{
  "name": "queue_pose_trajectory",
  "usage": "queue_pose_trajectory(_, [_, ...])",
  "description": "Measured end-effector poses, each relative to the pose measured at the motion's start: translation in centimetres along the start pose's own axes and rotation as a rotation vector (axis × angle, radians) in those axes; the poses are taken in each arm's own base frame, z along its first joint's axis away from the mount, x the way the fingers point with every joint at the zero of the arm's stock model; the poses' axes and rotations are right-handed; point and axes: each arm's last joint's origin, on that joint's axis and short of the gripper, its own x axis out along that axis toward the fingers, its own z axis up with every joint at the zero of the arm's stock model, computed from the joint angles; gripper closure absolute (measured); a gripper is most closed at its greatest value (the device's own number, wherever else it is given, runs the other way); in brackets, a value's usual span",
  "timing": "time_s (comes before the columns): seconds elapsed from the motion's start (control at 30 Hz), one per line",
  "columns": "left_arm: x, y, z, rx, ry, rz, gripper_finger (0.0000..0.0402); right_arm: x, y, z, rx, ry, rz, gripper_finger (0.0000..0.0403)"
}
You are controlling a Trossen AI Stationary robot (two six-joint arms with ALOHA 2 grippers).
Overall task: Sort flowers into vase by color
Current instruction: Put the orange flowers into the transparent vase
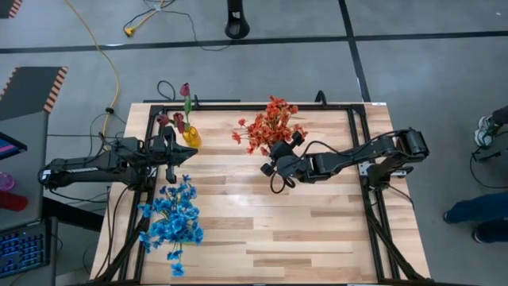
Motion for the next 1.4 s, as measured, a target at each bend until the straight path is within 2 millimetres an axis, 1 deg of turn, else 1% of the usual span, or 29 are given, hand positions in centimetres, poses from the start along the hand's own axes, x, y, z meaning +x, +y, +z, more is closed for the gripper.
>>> queue_pose_trajectory(0.1, [0.0, 0.0, 0.0, 0.000, 0.000, 0.000, 0.0401, 0.0, 0.0, 0.0, 0.000, 0.000, 0.001, 0.0315])
queue_pose_trajectory(0.37, [0.0, 0.0, 0.0, 0.000, 0.000, 0.000, 0.0401, -0.2, 0.1, 0.0, -0.015, -0.001, 0.006, 0.0226])
queue_pose_trajectory(0.5, [0.0, 0.0, 0.0, 0.000, 0.001, 0.000, 0.0401, -0.8, 0.1, 0.2, -0.063, -0.008, 0.021, 0.0201])
queue_pose_trajectory(0.63, [0.0, 0.0, 0.0, 0.000, 0.001, 0.000, 0.0401, -1.6, 0.1, 0.9, -0.033, -0.023, 0.037, 0.0195])
queue_pose_trajectory(0.73, [0.0, 0.0, 0.0, 0.000, 0.002, 0.000, 0.0401, -2.3, -0.1, 1.1, -0.030, -0.008, 0.046, 0.0196])
queue_pose_trajectory(0.93, [0.0, 0.0, 0.0, 0.000, 0.003, 0.000, 0.0401, -3.8, -1.0, 1.0, -0.043, 0.036, 0.057, 0.0197])
queue_pose_trajectory(1.07, [0.0, 0.0, 0.0, 0.000, 0.003, 0.000, 0.0401, -4.9, -1.6, 1.4, -0.055, 0.039, 0.079, 0.0197])
queue_pose_trajectory(1.2, [0.0, 0.0, 0.0, 0.000, 0.003, 0.000, 0.0401, -5.9, -2.6, 1.8, -0.071, 0.063, 0.138, 0.0197])
queue_pose_trajectory(1.4, [-0.2, 0.0, 0.0, 0.008, 0.005, 0.002, 0.0401, -7.8, -4.6, 2.3, -0.089, 0.130, 0.307, 0.0198])
